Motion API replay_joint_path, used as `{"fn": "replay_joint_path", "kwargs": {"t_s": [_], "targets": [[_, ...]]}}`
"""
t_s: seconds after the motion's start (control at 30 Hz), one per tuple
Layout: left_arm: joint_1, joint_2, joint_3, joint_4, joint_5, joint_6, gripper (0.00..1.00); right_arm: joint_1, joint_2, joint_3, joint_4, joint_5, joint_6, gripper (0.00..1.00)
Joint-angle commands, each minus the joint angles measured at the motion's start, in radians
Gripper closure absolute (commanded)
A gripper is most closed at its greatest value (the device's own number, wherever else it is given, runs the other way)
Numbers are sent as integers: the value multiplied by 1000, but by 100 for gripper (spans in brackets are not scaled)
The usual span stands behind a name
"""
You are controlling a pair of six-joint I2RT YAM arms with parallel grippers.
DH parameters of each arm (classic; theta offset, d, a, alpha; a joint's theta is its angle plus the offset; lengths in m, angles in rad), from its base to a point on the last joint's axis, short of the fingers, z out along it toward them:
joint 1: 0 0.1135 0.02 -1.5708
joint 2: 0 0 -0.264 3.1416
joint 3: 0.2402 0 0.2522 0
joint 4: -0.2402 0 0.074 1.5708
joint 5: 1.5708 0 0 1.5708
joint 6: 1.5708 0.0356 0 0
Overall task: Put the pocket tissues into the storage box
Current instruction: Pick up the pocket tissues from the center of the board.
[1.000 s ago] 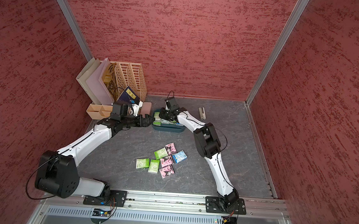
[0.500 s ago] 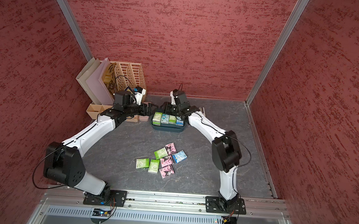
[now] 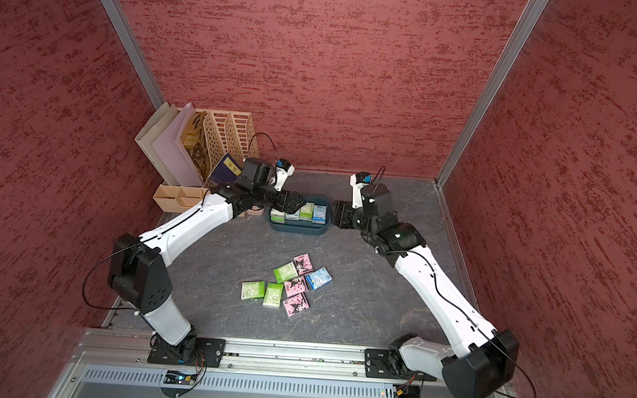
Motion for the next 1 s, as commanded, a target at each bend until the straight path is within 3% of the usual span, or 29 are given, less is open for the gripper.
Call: {"fn": "replay_joint_path", "kwargs": {"t_s": [0.0,0.17,0.33,0.47,0.77,0.97], "targets": [[6,-42,-63,-103,-46,11,0,-20,-67,-34,-78,46,-23,30],[-19,-73,-120,-243,-101,-21,0,-30,-146,-164,-51,37,-20,26],[-25,-172,-294,-174,-106,-23,0,-32,-147,-187,-40,9,12,25],[-24,-187,-354,-184,-82,-23,0,-32,-131,-189,7,-3,15,25],[17,-122,-355,-168,-24,-50,0,-32,-112,-212,94,-1,82,26],[5,-104,-350,-172,-45,-63,0,-32,-52,-186,52,-46,69,28]]}}
